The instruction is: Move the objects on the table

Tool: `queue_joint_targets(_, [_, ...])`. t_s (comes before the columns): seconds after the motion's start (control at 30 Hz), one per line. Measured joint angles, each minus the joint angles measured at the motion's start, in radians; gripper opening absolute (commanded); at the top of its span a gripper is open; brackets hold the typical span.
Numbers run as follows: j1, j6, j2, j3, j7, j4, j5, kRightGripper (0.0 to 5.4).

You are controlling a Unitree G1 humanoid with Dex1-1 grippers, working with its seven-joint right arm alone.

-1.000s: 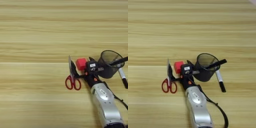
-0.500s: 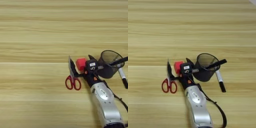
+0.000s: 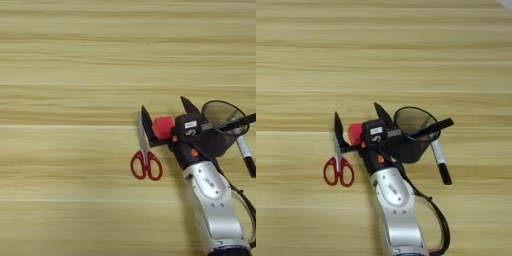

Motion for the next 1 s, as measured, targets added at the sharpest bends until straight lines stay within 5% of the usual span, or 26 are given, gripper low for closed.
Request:
queue_joint_targets(0.7, [0.037, -0.014, -0.001, -0.066, -0.081, -0.229, -0.034, 5.37])
queue_joint_targets(1.0, [0.1, 0.068, -0.039, -0.135, -0.064, -0.353, -0.014, 5.37])
